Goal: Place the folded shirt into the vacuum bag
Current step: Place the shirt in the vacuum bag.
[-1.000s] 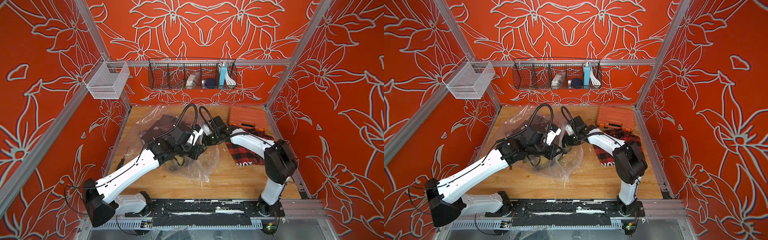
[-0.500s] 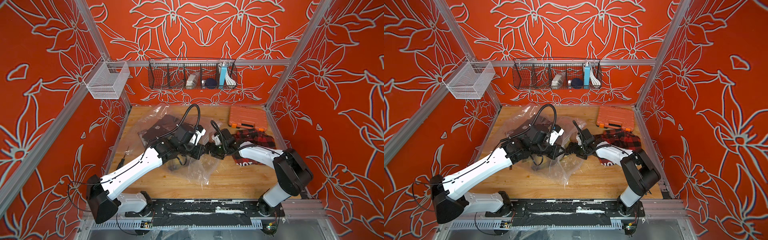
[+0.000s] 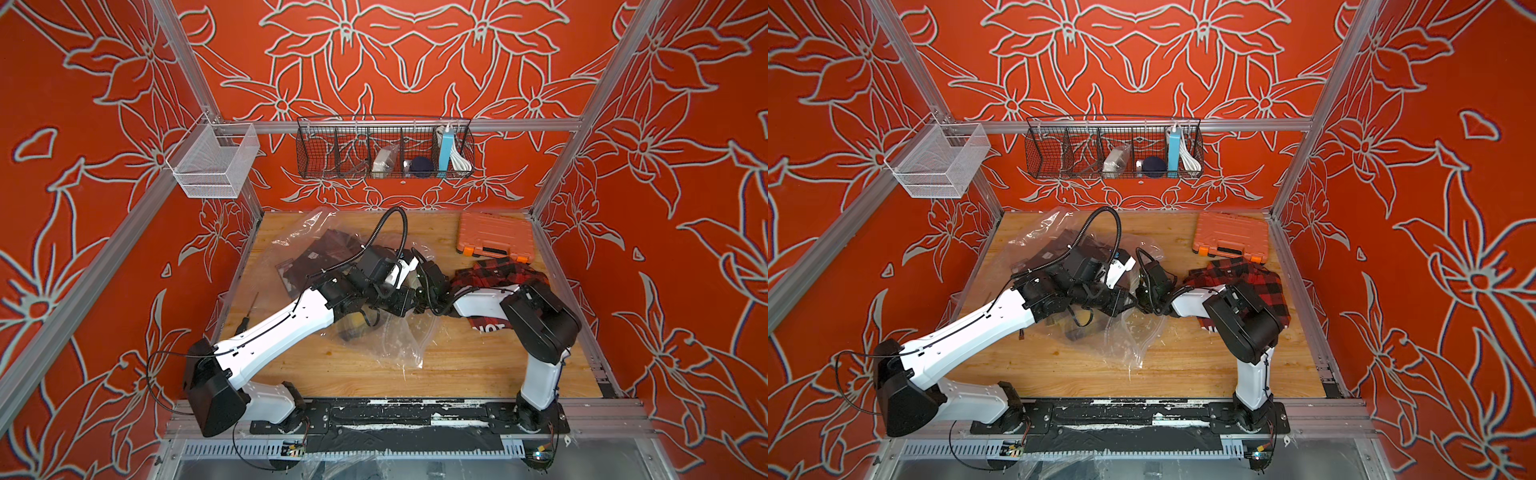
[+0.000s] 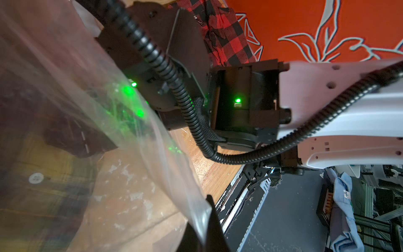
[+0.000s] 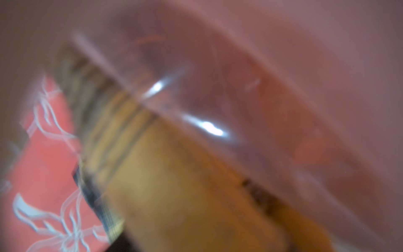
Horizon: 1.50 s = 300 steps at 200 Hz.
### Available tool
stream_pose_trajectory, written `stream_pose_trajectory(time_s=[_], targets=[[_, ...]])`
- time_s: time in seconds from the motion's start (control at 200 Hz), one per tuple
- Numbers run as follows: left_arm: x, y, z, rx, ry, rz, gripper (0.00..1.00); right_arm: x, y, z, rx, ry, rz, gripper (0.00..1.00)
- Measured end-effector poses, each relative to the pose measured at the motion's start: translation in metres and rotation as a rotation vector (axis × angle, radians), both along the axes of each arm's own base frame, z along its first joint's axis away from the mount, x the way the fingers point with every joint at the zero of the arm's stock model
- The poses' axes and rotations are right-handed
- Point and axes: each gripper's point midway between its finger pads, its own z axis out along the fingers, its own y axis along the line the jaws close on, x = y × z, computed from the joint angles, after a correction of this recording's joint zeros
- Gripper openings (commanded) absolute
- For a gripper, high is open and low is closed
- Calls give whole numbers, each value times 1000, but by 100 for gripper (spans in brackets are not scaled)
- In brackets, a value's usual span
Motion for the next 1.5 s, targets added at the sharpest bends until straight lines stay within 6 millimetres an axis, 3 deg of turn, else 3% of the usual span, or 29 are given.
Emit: stream_pose_trajectory(time_s=[0.1, 0.27, 0.56, 0.645, 0.726, 0.906, 1.016, 1.116, 1.406, 1.501], targets=[[0, -2, -1, -4, 5, -4, 0, 12, 8, 2, -2, -67, 15, 14], [3, -6, 0, -9, 4, -6, 0, 33, 45, 26, 61, -230, 165, 0], [6, -8, 9, -28, -13, -8, 0, 31, 91, 107, 254, -462, 418, 0], [7, -10, 13, -35, -20, -9, 0, 34, 98, 118, 283, -489, 432, 0], [8, -11, 17, -41, -26, -9, 0, 42, 98, 112, 264, -490, 412, 0], [11, -14, 15, -44, -14, -1, 0, 60, 77, 65, 177, -393, 346, 0], [11, -22, 8, -40, -2, -14, 0, 66, 47, 41, 134, -337, 294, 0], [4, -38, 3, -41, 16, -56, 0, 56, 11, 22, 81, -280, 237, 0], [-8, -114, 15, -98, 41, -247, 0, 16, -68, 28, 19, -241, 28, 0], [-15, -139, 11, -97, 48, -312, 0, -1, -91, 17, -6, -225, -54, 0]])
